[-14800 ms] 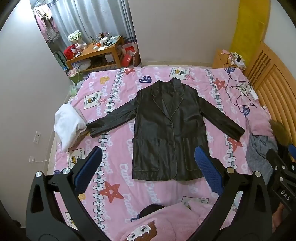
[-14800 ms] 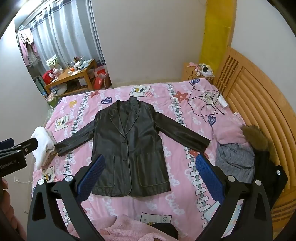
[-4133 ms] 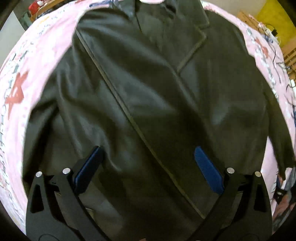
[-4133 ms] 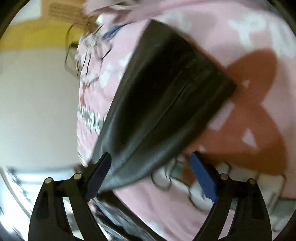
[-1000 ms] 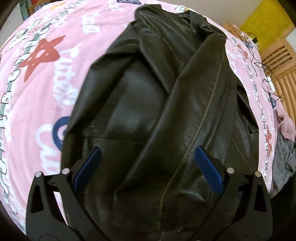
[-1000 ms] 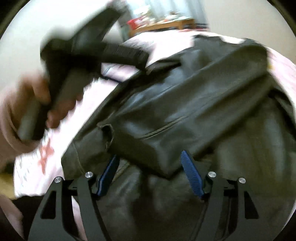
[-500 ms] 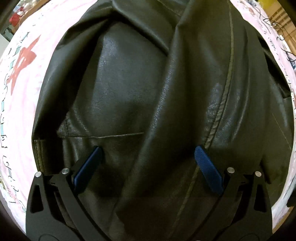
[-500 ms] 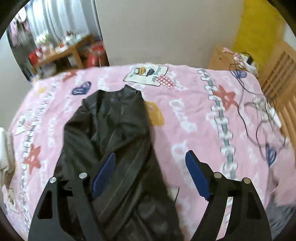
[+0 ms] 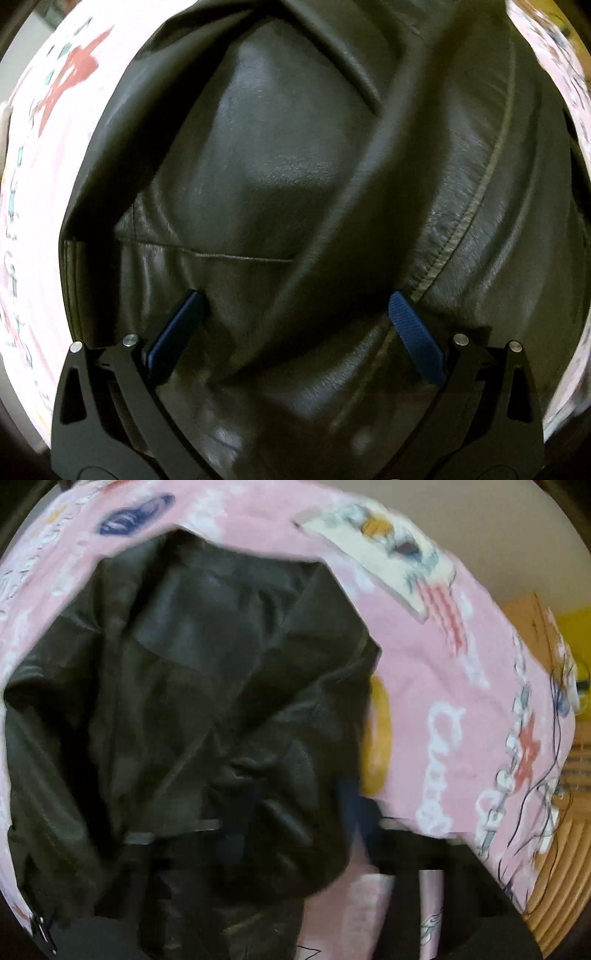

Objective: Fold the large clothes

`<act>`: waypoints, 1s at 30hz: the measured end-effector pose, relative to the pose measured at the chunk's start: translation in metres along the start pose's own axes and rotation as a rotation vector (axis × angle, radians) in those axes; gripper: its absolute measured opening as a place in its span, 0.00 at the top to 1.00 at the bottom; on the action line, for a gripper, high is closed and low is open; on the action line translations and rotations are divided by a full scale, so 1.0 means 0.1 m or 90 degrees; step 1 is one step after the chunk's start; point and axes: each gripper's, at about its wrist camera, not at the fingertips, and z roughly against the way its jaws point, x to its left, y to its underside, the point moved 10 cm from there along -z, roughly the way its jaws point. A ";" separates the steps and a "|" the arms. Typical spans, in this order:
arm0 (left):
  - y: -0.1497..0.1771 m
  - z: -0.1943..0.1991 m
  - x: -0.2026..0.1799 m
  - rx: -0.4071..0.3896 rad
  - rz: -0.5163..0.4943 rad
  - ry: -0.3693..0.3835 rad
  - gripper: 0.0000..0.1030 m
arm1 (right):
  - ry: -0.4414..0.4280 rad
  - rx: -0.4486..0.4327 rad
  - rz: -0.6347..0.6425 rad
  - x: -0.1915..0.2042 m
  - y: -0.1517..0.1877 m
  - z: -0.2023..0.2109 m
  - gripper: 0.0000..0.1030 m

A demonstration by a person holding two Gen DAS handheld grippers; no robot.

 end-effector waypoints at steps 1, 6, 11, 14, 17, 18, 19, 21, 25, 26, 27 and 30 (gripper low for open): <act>-0.03 0.01 -0.01 0.008 0.015 0.006 0.05 | -0.005 -0.004 -0.021 -0.08 0.01 -0.01 0.86; -0.21 0.05 -0.14 0.016 0.063 0.030 0.05 | -0.074 -0.041 -0.130 -0.71 -0.11 -0.07 0.96; -0.32 0.04 -0.21 -0.010 0.009 -0.035 0.05 | -0.122 -0.036 -0.132 -0.80 -0.30 -0.36 0.99; -0.26 0.11 -0.19 -0.019 -0.018 -0.062 0.05 | -0.210 -0.096 -0.188 -0.89 -0.35 -0.16 0.99; -0.20 0.12 -0.08 -0.009 -0.026 -0.082 0.05 | -0.306 -0.142 -0.138 -0.77 -0.26 0.28 0.99; -0.18 0.12 -0.04 -0.006 -0.018 -0.078 0.05 | -0.317 -0.144 -0.111 -0.67 -0.21 0.41 0.99; -0.16 0.10 -0.01 -0.003 -0.006 -0.067 0.05 | -0.343 -0.129 -0.068 -0.53 -0.11 0.53 0.99; -0.14 0.07 0.03 0.003 0.023 -0.044 0.05 | -0.398 -0.084 0.007 -0.24 0.05 0.62 0.99; -0.13 0.04 0.08 0.002 0.054 -0.037 0.05 | -0.190 0.008 0.106 -0.01 0.12 -0.10 0.99; -0.11 0.01 0.13 0.001 0.050 -0.040 0.05 | -0.181 0.025 0.082 -0.02 0.08 -0.28 0.99; -0.11 0.01 0.15 0.001 0.051 -0.039 0.05 | -0.185 0.033 0.040 -0.04 0.00 -0.45 0.99; -0.07 -0.01 0.14 0.004 0.082 -0.012 0.05 | -0.182 0.023 -0.028 -0.10 -0.20 -0.61 1.00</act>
